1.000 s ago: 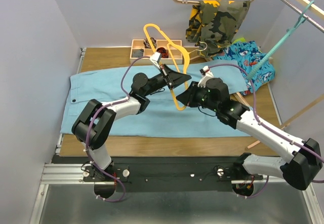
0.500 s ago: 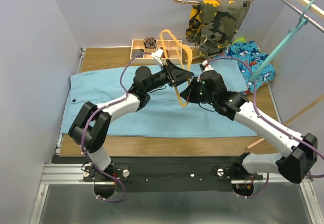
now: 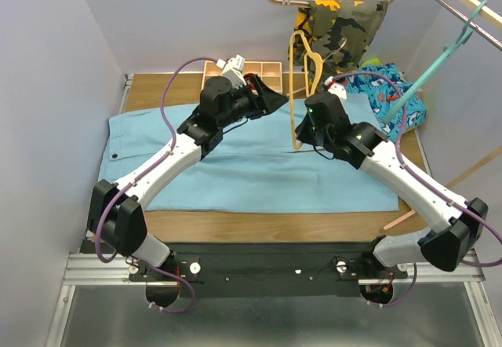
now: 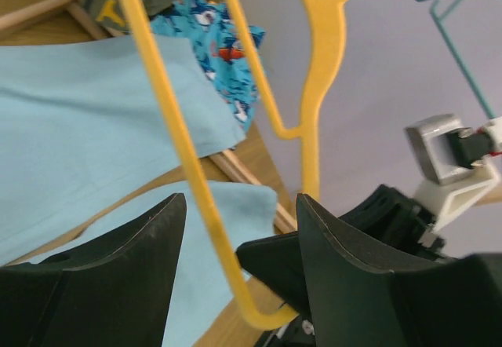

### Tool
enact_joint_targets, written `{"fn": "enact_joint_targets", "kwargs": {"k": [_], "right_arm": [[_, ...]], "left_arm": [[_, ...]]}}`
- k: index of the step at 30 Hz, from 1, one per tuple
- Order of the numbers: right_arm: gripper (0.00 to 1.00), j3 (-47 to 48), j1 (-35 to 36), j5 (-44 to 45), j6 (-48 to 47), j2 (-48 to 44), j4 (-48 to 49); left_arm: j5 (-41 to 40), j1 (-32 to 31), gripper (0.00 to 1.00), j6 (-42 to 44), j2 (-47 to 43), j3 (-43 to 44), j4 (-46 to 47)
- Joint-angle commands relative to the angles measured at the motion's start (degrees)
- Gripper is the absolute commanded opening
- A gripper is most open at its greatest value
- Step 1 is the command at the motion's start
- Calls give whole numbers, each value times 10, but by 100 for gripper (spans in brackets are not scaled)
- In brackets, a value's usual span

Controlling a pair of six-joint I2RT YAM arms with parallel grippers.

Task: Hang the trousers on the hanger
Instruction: Pick up the hanger at the center of the board, then place the hanger at the clothesline.

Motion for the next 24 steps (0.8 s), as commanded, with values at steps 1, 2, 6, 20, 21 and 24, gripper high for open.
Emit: {"fn": "enact_joint_targets", "kwargs": {"k": [1,2,6,20,21,24], "right_arm": [[1,99,29,147,-2,46,-81],[1,116,36,162,9,64,-111],[1,183,42,229,68,97,-193],[1,263,109,235,200,158,-410],[1,272,114,238,207,163,-419],[1,286,129,225,218,176,-425]], "left_arm": [[-79,16,67,77,-46,-5,-101],[-80,20,67,79,-51,-12,-109],[-79,36,67,79,-78,-31,-114],[-58,68,67,87,-98,-63,-110],[-54,72,67,87,-99,-65,-108],[-45,76,67,90,-102,-71,-107]]}}
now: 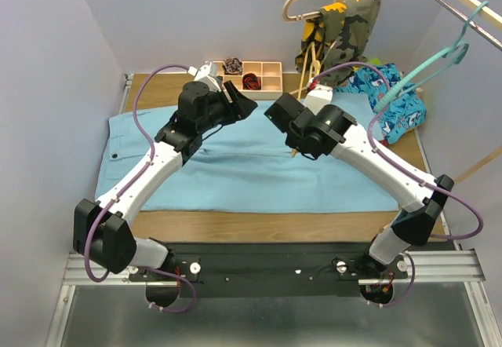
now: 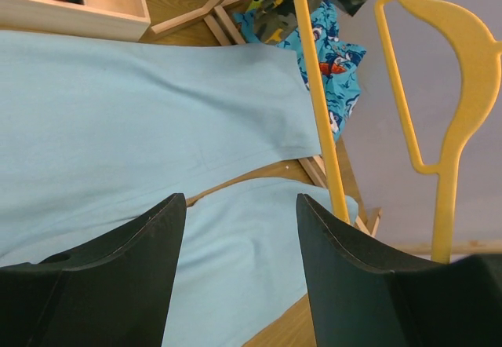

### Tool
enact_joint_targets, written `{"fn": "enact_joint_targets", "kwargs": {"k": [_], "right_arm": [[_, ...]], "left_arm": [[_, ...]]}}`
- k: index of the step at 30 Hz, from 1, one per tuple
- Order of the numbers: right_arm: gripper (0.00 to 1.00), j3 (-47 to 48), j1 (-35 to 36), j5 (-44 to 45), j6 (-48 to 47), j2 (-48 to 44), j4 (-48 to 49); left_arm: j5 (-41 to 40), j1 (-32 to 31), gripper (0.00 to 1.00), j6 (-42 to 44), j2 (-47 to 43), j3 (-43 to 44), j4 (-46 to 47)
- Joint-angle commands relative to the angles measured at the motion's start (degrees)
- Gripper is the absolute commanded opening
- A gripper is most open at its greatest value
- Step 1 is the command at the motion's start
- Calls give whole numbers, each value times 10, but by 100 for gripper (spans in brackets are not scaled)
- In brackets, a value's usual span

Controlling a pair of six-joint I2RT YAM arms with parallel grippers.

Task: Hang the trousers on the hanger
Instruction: Place the hanger at the clothesline.

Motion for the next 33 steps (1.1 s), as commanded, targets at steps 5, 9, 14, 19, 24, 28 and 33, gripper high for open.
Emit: {"fn": "enact_joint_targets", "kwargs": {"k": [5,9,14,19,24,28,33], "right_arm": [[1,29,46,17,92,24,-84],[1,10,47,25,106,9,-85],[1,3,47,52,112,-10,-85],[1,21,27,88,81,17,-85],[1,69,3,133,46,55,-85],[1,93,-26,159,26,82,-85],[1,130,-51,194,13,105,-84]], "left_arm": [[29,17,67,21,-21,-25,3],[36,26,67,24,-30,-36,6],[50,35,67,29,-34,-47,7],[56,42,67,34,-36,-49,5],[53,42,67,37,-44,-45,-9],[50,43,67,38,-50,-45,-17],[43,43,67,39,-61,-48,-27]]}}
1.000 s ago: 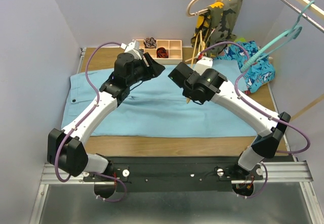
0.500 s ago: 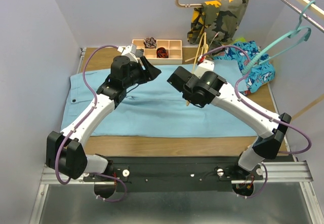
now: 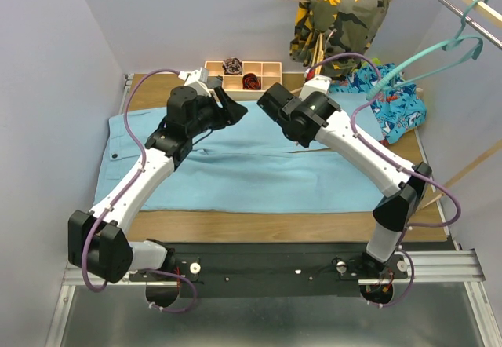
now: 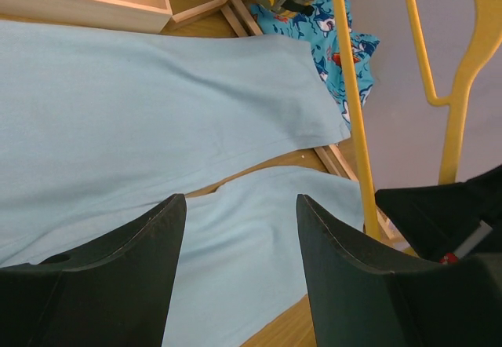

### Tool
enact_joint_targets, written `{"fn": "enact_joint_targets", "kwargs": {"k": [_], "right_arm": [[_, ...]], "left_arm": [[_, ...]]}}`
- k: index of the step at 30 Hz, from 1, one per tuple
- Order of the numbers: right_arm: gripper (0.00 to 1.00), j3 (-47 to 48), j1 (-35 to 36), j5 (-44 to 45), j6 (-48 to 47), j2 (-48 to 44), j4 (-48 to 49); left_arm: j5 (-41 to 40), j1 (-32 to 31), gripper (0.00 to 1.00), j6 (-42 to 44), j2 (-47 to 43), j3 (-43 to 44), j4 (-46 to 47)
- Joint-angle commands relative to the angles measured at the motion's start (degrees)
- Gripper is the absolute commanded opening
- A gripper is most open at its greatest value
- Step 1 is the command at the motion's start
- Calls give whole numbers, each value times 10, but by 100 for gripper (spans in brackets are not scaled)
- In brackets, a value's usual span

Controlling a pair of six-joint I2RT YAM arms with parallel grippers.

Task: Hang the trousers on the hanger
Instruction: Place the hanger at the clothesline.

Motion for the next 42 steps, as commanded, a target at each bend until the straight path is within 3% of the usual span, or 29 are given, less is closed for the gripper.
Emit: {"fn": "enact_joint_targets", "kwargs": {"k": [1,8,12,19,28,42], "right_arm": [[1,51,-31,120,-12,26,-23],[1,124,-49,143,-27,83,-24],[1,111,-49,116,-20,89,-21],[1,-5,-48,78,4,27,6],[1,-190,-48,-3,-20,-65,159],[1,-319,-48,-58,-43,-117,275]], "left_arm": [[0,3,67,12,-24,-4,-21],[-4,4,67,5,-34,-13,-21],[-6,3,67,11,-37,-14,-12],[72,2,68,66,-15,4,71],[135,-10,68,78,54,64,114],[159,-44,68,62,141,118,148]]}}
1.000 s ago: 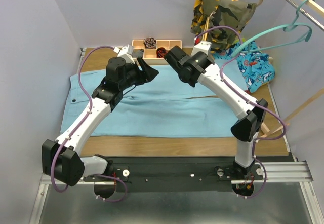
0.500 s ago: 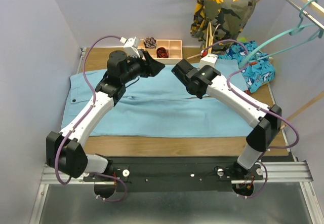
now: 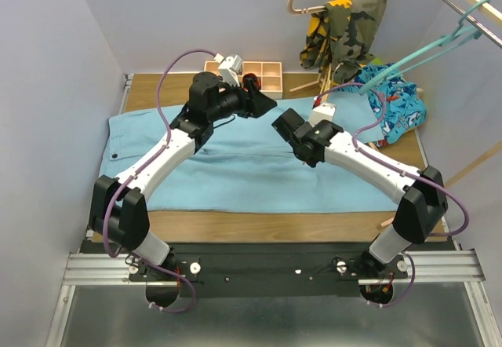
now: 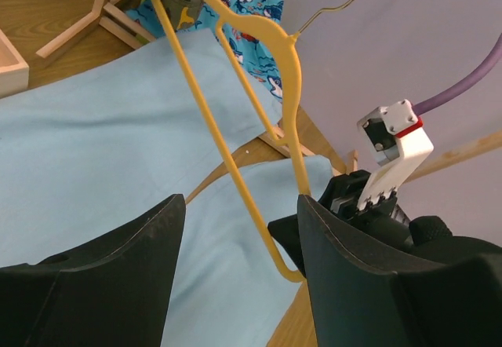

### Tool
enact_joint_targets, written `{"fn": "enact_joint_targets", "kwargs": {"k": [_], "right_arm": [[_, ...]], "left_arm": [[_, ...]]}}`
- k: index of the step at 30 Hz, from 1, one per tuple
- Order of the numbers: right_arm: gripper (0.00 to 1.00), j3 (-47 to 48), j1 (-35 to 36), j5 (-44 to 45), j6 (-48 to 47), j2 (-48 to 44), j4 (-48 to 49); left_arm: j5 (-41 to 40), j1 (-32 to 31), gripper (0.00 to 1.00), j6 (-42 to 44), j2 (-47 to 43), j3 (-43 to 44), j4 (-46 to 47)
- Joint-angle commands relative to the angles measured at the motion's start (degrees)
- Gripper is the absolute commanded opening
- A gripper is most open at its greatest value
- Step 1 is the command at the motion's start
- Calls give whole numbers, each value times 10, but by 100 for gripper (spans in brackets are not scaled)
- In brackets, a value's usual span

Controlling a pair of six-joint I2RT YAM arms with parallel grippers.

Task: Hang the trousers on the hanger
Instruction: Place the hanger at the clothesline.

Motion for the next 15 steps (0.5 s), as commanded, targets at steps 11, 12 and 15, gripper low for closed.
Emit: {"fn": "enact_joint_targets", "kwargs": {"k": [11,12,15], "right_arm": [[1,-42,29,-36,-67,-14,107],[1,-42,30,-39,-67,-7,108],[1,-34,34,-42,-71,0,108]], "left_arm": [[28,-37,71,-12,95,101,16],[29,-40,72,-12,103,118,15],[32,-60,73,-11,133,151,-2]]}}
